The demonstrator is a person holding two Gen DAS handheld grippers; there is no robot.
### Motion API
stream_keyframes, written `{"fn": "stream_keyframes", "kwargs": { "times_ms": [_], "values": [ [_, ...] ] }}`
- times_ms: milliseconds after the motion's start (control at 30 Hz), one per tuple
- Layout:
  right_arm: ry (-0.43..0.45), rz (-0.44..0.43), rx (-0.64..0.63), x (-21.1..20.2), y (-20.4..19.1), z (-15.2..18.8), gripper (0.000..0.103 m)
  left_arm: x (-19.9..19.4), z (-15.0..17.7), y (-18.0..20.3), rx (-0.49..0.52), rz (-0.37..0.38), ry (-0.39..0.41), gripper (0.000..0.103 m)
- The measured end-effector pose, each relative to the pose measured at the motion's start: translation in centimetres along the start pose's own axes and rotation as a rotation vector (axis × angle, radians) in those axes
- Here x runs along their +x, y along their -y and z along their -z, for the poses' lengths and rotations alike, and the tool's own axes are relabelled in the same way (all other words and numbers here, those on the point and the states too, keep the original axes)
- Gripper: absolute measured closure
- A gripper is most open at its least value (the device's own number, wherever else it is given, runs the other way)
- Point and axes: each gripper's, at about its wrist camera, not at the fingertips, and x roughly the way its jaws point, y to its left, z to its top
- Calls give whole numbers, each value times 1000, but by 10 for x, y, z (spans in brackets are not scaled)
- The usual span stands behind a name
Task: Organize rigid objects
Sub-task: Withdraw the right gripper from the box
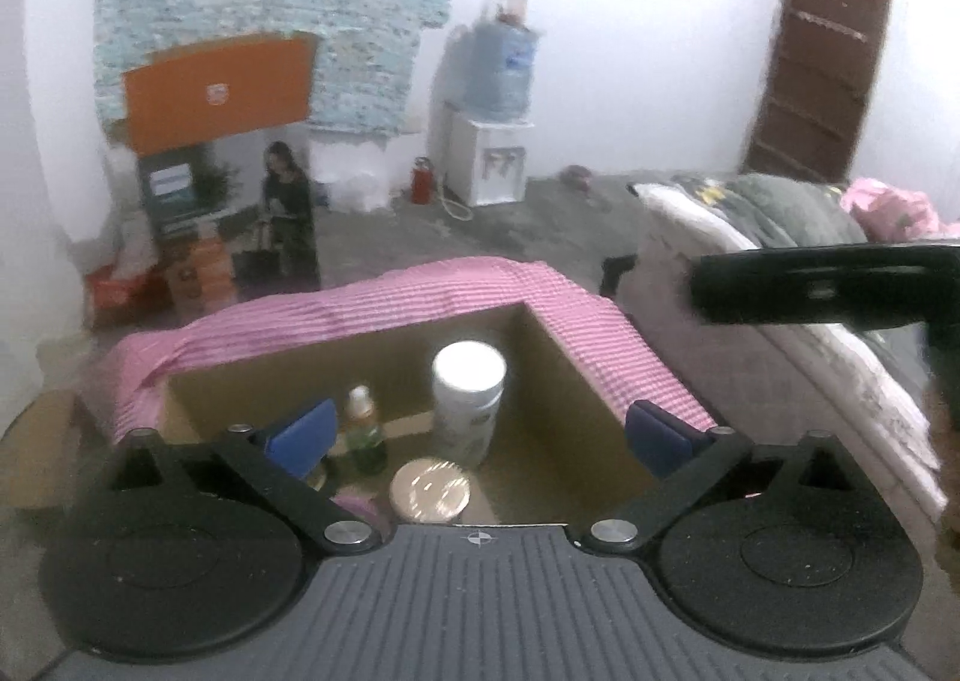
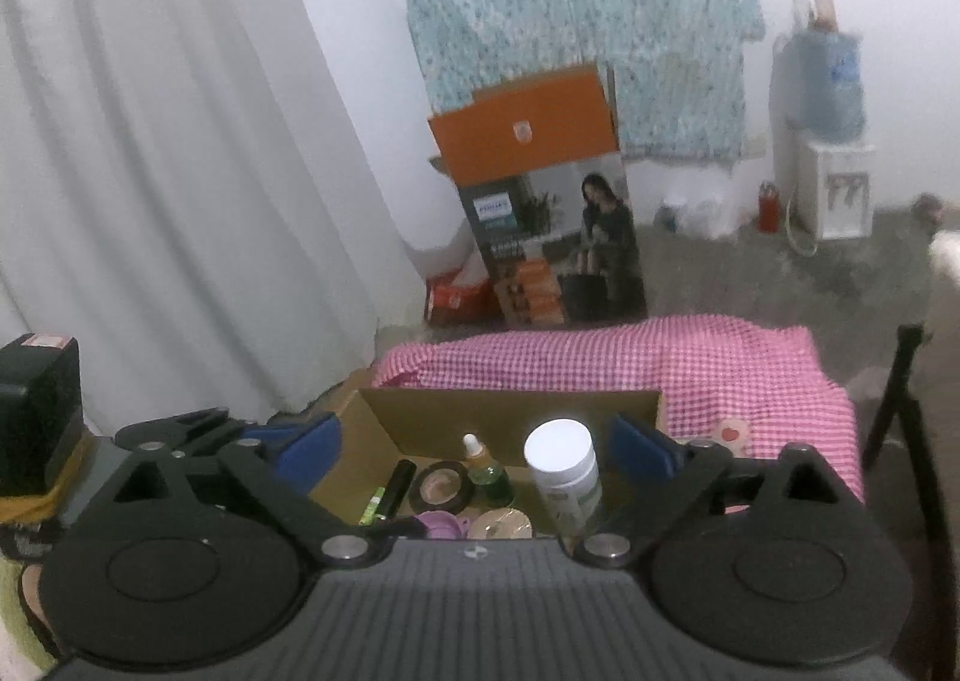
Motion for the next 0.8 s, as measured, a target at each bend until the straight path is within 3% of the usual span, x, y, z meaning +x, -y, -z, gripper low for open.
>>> {"fn": "stream_keyframes", "kwargs": {
  "times_ms": [233,800],
  "values": [
    [47,11,-23,-39,-26,27,0,-27,21,-16,-55,-45,25,0],
    [54,93,14,-48,-65,98,0,-48,69,-41,-135,-168,-29,0]
  ]
}}
